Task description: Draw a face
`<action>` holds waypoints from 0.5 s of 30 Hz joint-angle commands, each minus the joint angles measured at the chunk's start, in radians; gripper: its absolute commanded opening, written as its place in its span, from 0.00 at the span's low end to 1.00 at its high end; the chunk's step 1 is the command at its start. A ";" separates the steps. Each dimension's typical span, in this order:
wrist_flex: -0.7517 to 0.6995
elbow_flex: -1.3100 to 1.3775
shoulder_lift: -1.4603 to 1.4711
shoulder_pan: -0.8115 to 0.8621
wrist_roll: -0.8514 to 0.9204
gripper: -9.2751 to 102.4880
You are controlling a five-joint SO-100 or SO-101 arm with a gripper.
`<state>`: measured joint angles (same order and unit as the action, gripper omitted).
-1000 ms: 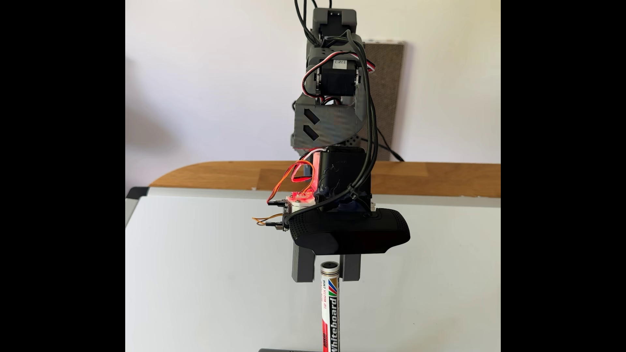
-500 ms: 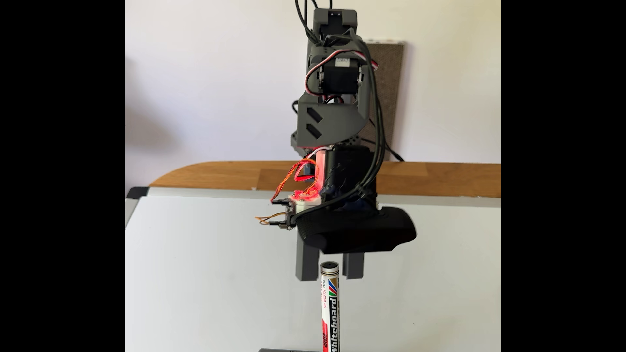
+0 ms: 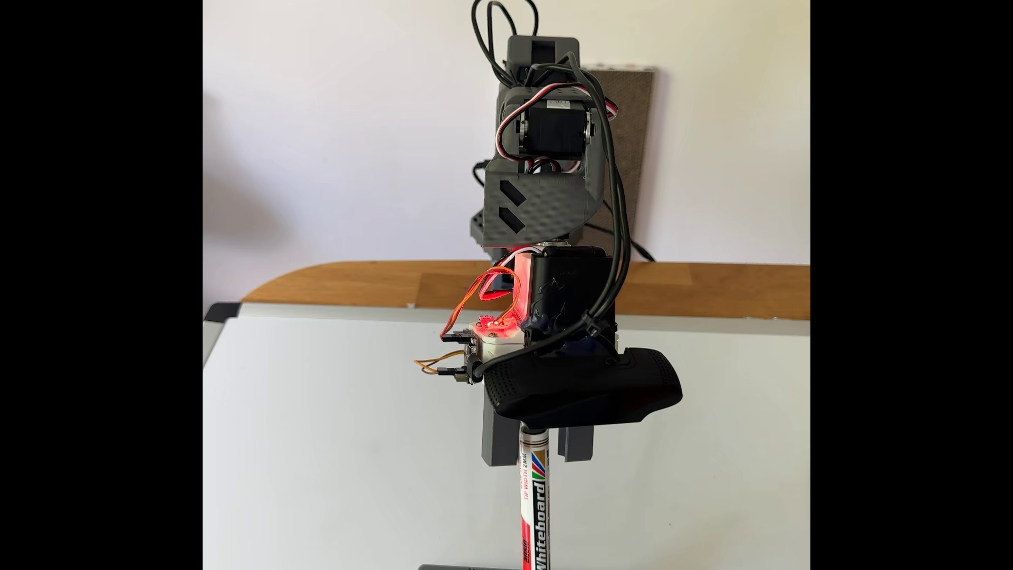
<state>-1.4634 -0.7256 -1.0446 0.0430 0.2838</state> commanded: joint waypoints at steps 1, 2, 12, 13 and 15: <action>-0.011 0.077 -0.018 0.014 0.003 0.85; -0.023 0.077 -0.018 0.015 0.003 0.85; -0.037 0.078 -0.017 0.017 0.003 0.85; -0.037 0.078 -0.017 0.017 0.003 0.85; -0.037 0.078 -0.017 0.017 0.003 0.85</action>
<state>-1.5018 -0.7256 -1.0354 0.0460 0.2838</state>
